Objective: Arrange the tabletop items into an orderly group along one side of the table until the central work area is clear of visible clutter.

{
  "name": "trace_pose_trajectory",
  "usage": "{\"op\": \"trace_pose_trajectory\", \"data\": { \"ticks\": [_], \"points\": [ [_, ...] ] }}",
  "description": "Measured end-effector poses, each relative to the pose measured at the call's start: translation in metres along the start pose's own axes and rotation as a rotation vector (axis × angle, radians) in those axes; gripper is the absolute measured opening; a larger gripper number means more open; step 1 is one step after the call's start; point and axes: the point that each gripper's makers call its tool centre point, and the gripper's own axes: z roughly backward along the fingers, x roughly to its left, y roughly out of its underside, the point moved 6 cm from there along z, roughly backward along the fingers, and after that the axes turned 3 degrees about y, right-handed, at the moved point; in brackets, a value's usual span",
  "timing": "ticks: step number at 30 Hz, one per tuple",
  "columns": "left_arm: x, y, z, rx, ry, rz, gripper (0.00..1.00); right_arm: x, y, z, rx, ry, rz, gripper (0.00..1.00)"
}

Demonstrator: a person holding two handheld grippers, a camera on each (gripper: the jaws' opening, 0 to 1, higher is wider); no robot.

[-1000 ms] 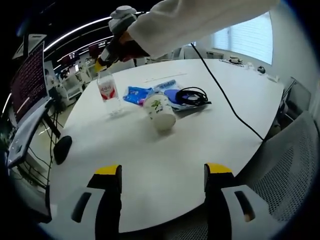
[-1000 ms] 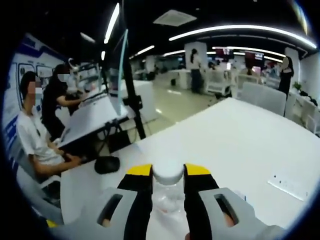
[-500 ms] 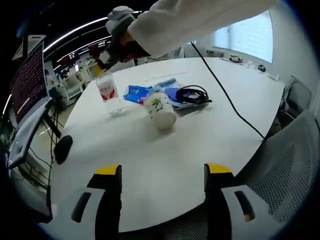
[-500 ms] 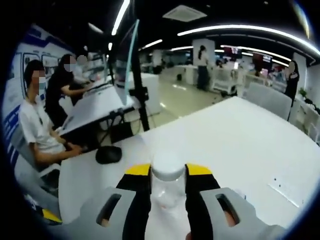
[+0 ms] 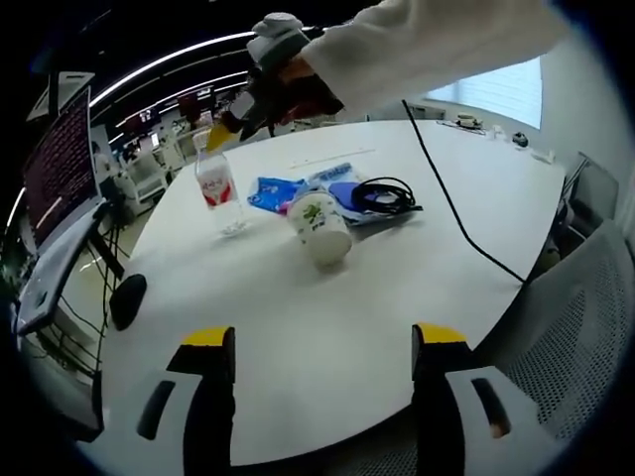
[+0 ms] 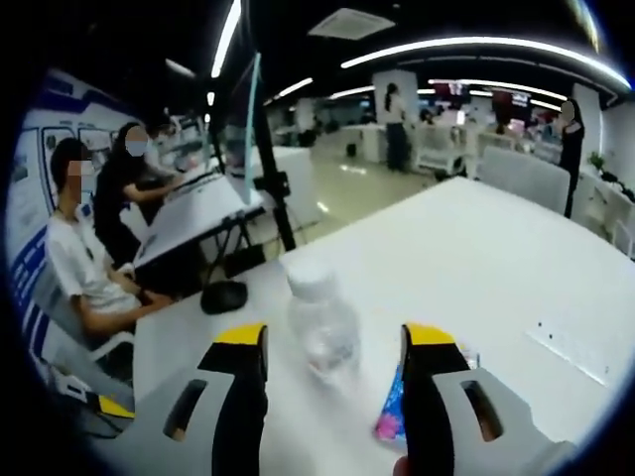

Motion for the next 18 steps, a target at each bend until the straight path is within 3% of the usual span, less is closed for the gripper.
{"op": "trace_pose_trajectory", "data": {
  "ticks": [18],
  "points": [
    [0.001,0.002,-0.001,0.001,-0.002,-0.008,0.76,-0.009,0.038,0.061,-0.016,0.035,-0.069,0.57]
  ]
}}
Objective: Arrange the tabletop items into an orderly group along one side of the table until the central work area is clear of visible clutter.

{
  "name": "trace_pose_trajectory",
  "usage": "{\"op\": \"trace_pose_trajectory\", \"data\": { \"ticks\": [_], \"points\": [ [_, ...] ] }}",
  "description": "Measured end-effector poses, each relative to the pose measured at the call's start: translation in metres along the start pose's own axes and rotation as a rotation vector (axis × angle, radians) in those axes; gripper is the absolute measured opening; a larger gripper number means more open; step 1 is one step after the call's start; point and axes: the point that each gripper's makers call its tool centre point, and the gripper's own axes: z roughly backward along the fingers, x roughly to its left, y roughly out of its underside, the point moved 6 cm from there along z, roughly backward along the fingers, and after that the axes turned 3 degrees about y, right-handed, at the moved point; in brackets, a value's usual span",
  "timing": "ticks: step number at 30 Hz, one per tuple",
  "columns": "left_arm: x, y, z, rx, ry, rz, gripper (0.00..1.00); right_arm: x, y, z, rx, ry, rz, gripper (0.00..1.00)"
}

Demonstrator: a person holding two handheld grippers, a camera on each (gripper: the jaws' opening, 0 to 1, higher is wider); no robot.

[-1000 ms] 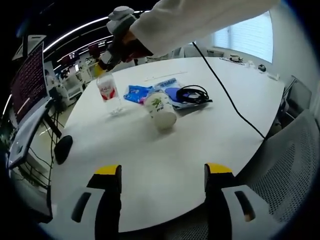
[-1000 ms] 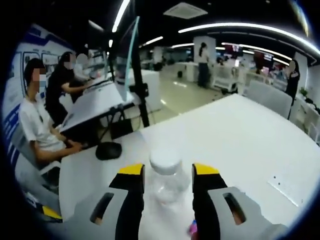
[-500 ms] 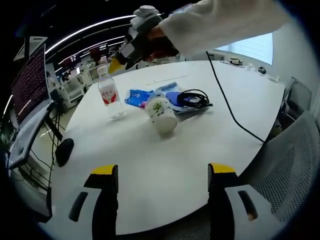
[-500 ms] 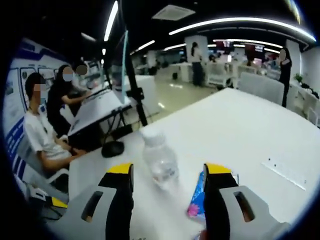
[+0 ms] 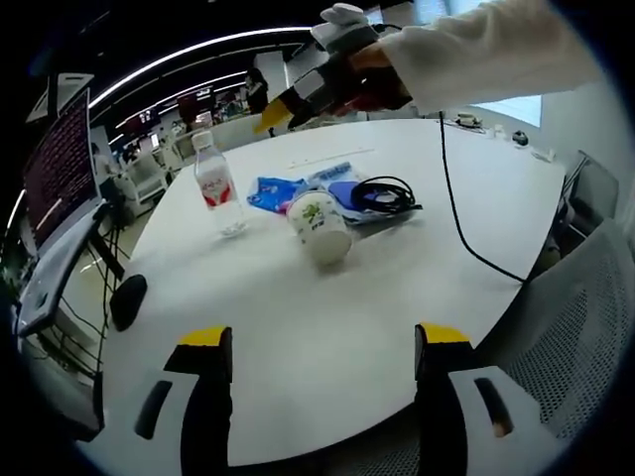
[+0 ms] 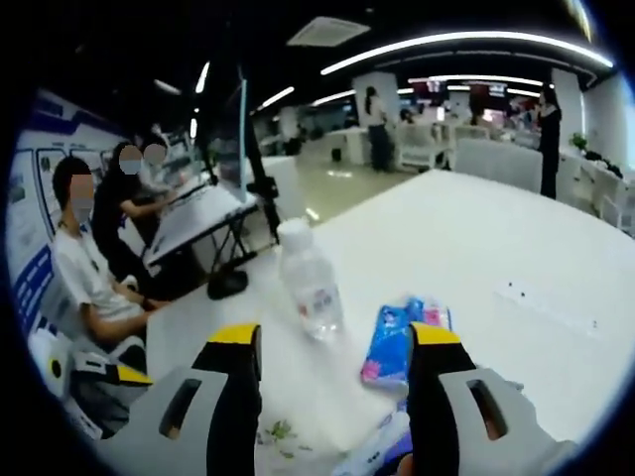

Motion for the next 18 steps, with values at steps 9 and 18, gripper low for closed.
{"op": "trace_pose_trajectory", "data": {
  "ticks": [9,18],
  "points": [
    [0.000,0.000,0.000,-0.001,-0.002,0.001,0.77,-0.002,0.020,0.019,0.007,0.018,-0.060,0.57],
    [0.000,-0.002,0.001,-0.025,0.003,0.014,0.80,-0.007,0.041,0.038,0.020,0.031,-0.179,0.58]
  ]
}}
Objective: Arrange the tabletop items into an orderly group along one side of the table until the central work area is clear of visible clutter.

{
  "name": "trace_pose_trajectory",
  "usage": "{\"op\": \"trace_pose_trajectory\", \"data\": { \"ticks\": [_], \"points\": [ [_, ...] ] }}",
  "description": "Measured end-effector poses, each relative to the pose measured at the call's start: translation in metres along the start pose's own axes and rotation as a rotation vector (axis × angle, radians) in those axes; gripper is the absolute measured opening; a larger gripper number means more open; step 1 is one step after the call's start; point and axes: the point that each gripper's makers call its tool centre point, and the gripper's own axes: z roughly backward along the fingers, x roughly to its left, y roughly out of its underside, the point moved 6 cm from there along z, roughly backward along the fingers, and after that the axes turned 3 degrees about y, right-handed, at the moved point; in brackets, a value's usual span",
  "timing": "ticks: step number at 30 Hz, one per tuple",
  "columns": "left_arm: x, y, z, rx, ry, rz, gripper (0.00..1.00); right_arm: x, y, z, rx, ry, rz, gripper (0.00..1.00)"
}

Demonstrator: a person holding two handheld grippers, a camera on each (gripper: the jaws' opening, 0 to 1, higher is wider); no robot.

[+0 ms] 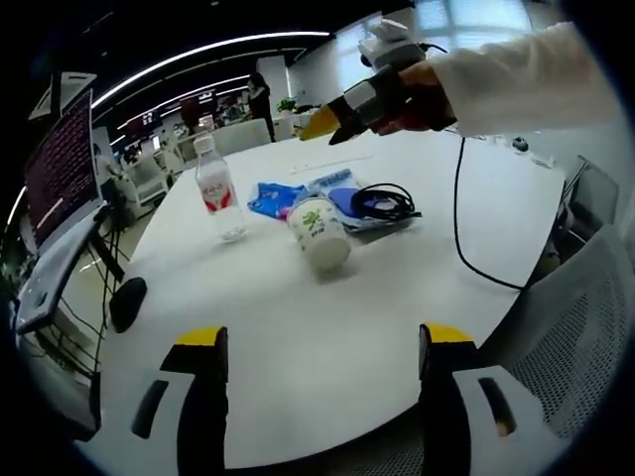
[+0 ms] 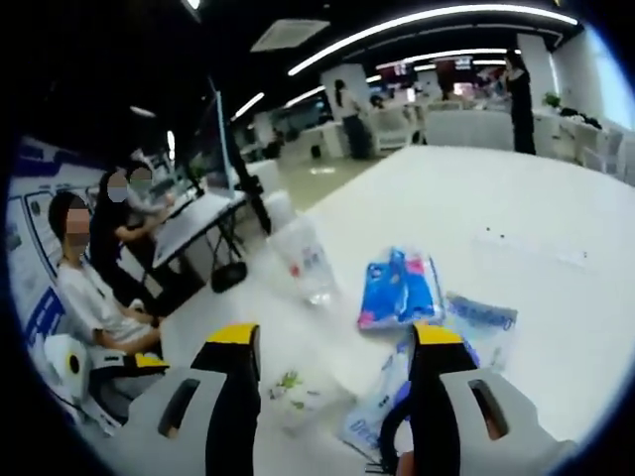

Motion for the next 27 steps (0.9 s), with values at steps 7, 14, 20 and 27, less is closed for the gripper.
{"op": "trace_pose_trajectory", "data": {
  "ticks": [7,14,20,27],
  "points": [
    [-0.001,0.001,0.000,0.005,0.004,-0.006,0.80,-0.003,0.016,0.012,0.013,0.008,-0.040,0.57],
    [-0.003,0.000,0.000,0.013,0.008,-0.011,0.79,-0.006,0.023,0.017,0.006,0.024,-0.105,0.55],
    [-0.004,0.000,0.000,0.013,0.008,-0.012,0.79,-0.011,0.025,0.017,0.003,0.034,-0.161,0.53],
    [-0.005,0.000,0.001,0.015,0.006,-0.012,0.79,-0.016,0.024,0.011,-0.023,0.055,-0.311,0.47]
  ]
}}
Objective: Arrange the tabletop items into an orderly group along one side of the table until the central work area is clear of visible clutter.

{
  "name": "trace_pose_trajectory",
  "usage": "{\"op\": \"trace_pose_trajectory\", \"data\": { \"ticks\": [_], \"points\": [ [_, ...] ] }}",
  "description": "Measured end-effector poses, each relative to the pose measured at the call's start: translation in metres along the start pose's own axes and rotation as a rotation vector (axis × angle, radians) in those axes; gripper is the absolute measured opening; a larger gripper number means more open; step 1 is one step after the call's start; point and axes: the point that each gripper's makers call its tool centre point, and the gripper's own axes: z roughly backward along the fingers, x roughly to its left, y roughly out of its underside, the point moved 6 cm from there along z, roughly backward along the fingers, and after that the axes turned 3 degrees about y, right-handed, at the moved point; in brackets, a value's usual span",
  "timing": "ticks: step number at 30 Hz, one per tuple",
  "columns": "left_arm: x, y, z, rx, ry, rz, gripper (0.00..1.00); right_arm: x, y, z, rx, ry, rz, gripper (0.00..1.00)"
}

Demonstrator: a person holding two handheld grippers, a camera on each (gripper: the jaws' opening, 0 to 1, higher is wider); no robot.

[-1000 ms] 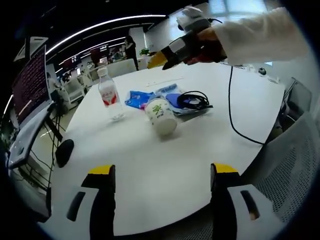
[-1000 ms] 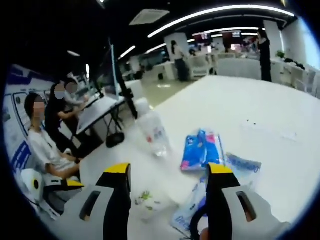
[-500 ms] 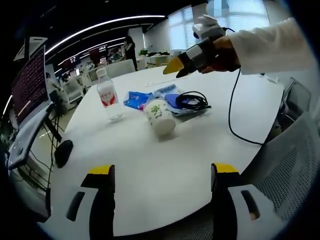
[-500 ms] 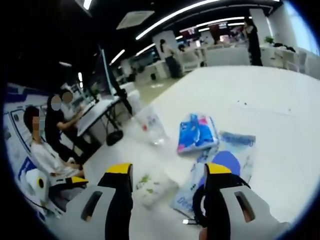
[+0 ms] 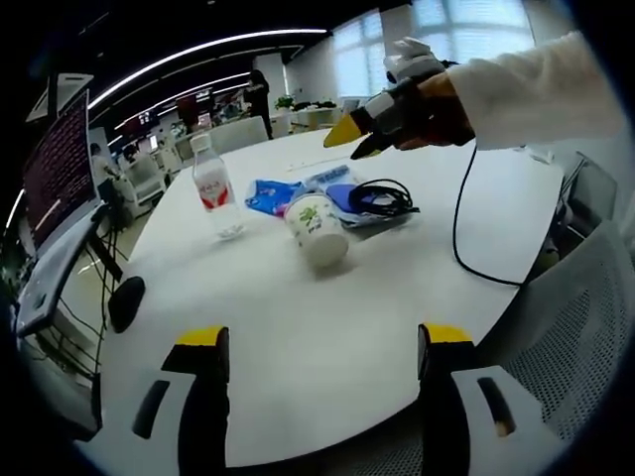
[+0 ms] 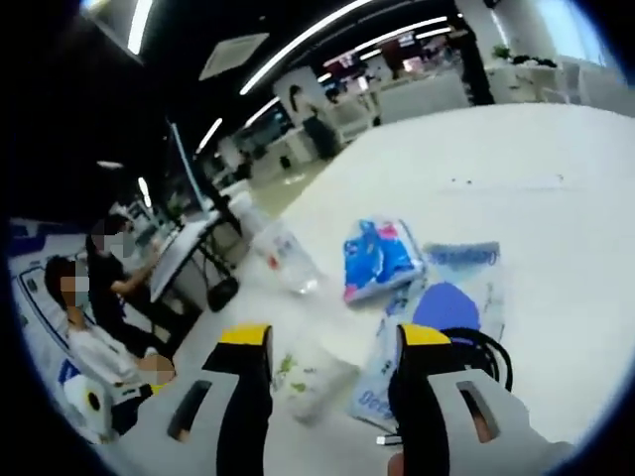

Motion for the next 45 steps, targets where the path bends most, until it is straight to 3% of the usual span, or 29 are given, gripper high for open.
{"op": "trace_pose_trajectory", "data": {
  "ticks": [15,22,26,35,38,42,45],
  "points": [
    [0.001,0.001,-0.001,0.007,0.001,0.001,0.78,0.000,-0.009,-0.041,0.022,0.043,-0.121,0.48],
    [0.000,0.002,-0.003,0.016,0.005,0.002,0.77,-0.007,-0.009,-0.066,0.030,0.079,-0.259,0.47],
    [0.001,0.003,-0.004,0.021,0.005,0.005,0.76,-0.010,-0.013,-0.078,0.029,0.085,-0.278,0.47],
    [0.001,0.005,-0.005,0.035,0.009,0.009,0.75,-0.023,-0.005,-0.105,0.057,0.135,-0.354,0.46],
    [0.001,0.006,-0.005,0.040,0.010,0.011,0.74,-0.024,-0.002,-0.112,0.066,0.149,-0.357,0.44],
    [0.001,0.007,-0.005,0.047,0.009,0.013,0.74,-0.029,-0.001,-0.122,0.023,0.172,-0.452,0.36],
    [0.002,0.007,-0.006,0.053,0.007,0.015,0.74,-0.030,0.000,-0.128,0.024,0.178,-0.466,0.33]
  ]
}}
